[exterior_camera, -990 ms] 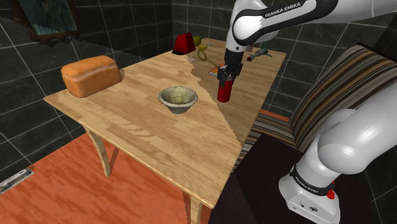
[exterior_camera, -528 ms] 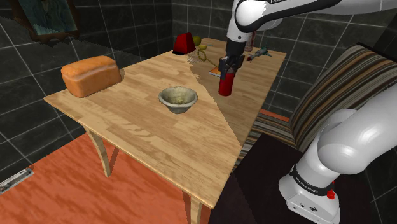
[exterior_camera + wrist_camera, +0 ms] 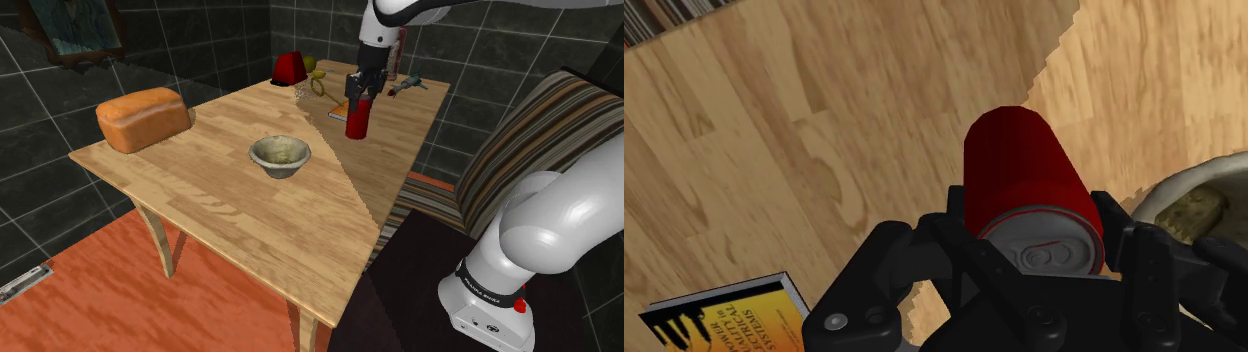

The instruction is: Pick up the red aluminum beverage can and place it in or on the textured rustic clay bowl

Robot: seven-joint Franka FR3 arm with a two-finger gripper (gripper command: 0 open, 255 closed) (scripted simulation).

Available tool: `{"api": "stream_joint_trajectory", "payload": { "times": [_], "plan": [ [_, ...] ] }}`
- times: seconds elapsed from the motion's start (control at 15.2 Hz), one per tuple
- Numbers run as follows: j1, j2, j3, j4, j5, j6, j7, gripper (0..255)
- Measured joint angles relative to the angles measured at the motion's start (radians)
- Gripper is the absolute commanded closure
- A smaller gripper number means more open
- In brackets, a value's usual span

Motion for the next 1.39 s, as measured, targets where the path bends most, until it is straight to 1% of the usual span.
{"api": "stream_joint_trajectory", "payload": {
  "times": [0.66, 0.79, 1.12, 1.39],
  "plan": [
    [0.001, 0.006, 0.002, 0.135, 0.002, -0.129, 0.000, 255],
    [0.011, 0.023, 0.019, 0.158, 0.008, -0.135, 0.025, 255],
    [0.050, 0.119, 0.081, 0.274, 0.025, -0.155, 0.119, 255],
    [0.083, 0.216, 0.128, 0.403, 0.031, -0.187, 0.198, 255]
  ]
}}
